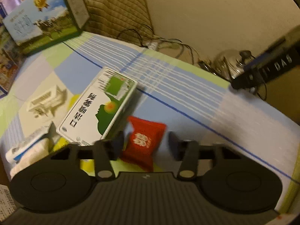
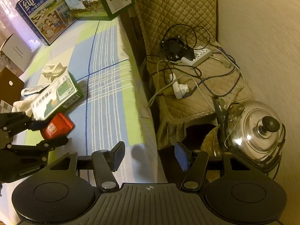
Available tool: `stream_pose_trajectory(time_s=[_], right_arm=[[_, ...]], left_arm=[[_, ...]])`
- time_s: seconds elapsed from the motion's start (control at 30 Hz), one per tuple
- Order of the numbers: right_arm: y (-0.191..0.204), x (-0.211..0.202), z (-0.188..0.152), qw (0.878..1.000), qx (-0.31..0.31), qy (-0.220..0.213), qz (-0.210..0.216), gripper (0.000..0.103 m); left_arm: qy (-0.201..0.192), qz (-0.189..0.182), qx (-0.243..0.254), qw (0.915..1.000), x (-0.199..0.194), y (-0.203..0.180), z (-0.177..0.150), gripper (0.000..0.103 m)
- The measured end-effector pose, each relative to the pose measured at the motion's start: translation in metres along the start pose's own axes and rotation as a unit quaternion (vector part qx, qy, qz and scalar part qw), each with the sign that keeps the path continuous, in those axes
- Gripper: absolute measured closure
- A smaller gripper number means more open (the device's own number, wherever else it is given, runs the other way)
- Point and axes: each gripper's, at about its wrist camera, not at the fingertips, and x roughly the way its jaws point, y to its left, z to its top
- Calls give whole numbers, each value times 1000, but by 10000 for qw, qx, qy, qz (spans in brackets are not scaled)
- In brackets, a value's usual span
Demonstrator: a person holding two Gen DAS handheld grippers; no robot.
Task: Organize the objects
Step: 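Grasp the red candy packet with the left tool and lift it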
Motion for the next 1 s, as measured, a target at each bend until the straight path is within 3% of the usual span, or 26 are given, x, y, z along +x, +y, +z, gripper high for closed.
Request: stream_pose_trajectory(time_s=[0.13,0.6,1.0], right_arm=[[0,2,0,10000,-5,34,2,47],[10,-1,0,9998,-162,-4,82,47],[45,-2,5,9976,-590,-116,332,47]], left_arm=[[92,-193,-173,9996,-2,6,-5,77],[240,-237,-700,9970,-2,8,-5,81],[126,-61,-1319,9912,-38,20,-31,81]])
